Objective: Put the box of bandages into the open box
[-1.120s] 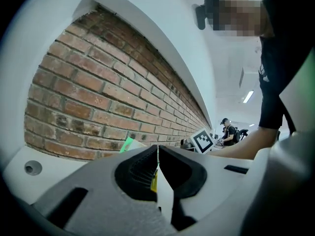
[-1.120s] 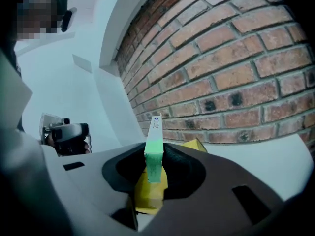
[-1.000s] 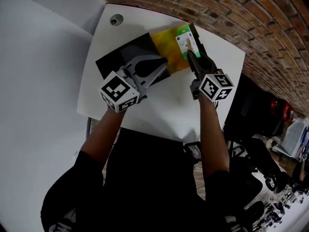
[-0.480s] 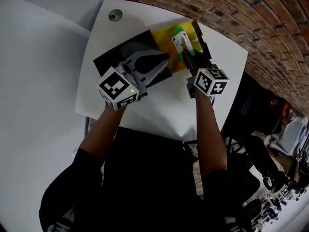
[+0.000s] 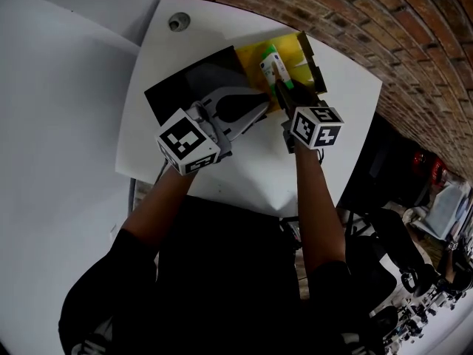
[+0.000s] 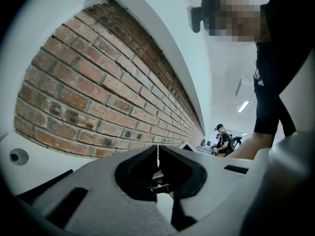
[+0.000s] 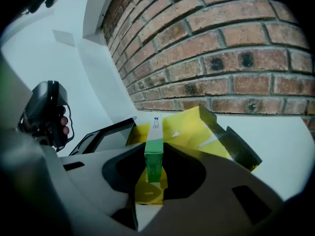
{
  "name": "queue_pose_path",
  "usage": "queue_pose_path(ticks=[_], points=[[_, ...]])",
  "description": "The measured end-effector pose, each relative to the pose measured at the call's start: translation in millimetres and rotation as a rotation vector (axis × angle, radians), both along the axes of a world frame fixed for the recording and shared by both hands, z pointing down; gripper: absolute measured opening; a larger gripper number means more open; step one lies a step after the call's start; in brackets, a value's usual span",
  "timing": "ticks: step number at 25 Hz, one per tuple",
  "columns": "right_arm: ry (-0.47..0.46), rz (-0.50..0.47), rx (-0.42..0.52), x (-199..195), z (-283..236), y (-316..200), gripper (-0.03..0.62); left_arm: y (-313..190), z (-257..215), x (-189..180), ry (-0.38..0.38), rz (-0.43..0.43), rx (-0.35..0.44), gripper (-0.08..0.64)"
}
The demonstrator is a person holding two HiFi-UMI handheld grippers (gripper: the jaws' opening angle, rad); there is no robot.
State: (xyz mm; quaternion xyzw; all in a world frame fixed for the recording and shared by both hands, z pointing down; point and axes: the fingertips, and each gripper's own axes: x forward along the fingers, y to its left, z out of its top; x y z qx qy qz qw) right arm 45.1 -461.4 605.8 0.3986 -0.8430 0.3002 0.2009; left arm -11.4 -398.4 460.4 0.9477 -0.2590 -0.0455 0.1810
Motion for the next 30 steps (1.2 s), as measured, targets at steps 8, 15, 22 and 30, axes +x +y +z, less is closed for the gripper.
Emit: queue_pose_path(ticks=[8, 15, 22, 30], points=[[0.015, 0.007, -0.024, 0, 9, 3, 0.092, 4, 3, 3, 0.004, 0.015, -0.010, 0.021], [0.055, 0.029, -0.039, 6, 15, 2, 0.098, 4, 5, 6, 0.009, 0.027, -0.015, 0.021], [0.086, 0.045, -0.032, 12, 17, -1, 0.117, 4, 9, 7, 0.012, 0.035, -0.020, 0.021], [0.129, 0.061, -0.025, 23, 18, -5, 0.120, 4, 8, 9, 0.014, 0.041, -0.014, 0.021]])
